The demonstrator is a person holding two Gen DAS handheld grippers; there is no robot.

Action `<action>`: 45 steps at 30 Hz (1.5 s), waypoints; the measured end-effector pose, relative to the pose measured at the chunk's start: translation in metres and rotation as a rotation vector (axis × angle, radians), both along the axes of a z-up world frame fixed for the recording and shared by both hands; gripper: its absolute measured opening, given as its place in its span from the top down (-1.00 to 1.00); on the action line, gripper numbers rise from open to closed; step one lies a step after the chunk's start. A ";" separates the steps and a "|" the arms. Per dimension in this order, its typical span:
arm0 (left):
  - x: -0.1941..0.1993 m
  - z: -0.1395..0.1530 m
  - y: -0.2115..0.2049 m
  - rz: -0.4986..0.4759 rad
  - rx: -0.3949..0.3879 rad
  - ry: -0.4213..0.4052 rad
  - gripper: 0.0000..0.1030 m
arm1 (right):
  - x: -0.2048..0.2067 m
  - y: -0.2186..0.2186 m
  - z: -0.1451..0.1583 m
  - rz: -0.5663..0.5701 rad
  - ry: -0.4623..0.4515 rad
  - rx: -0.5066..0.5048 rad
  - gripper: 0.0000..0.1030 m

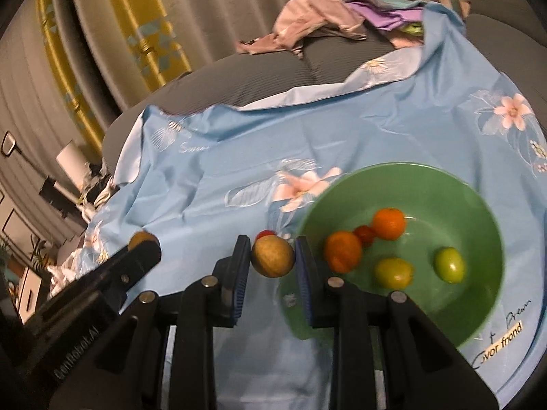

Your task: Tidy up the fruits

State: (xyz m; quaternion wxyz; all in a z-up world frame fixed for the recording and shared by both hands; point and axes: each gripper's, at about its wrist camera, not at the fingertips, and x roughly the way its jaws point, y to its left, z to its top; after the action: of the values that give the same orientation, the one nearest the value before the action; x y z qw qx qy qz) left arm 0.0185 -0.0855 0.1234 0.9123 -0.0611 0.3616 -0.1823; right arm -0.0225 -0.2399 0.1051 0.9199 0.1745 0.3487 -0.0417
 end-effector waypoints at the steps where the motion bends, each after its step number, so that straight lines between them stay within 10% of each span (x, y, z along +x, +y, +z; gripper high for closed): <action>1: 0.000 0.000 -0.004 -0.018 -0.006 0.006 0.48 | -0.002 -0.004 0.001 -0.014 -0.003 0.001 0.46; 45: -0.011 -0.051 -0.116 -0.361 -0.022 0.167 0.47 | -0.024 -0.090 -0.023 -0.221 0.086 0.046 0.44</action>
State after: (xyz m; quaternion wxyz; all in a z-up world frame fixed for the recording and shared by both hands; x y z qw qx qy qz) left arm 0.0077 -0.2016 0.0725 0.8309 -0.0200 0.4390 -0.3412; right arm -0.0467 -0.3299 0.0818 0.8898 0.2309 0.3672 -0.1421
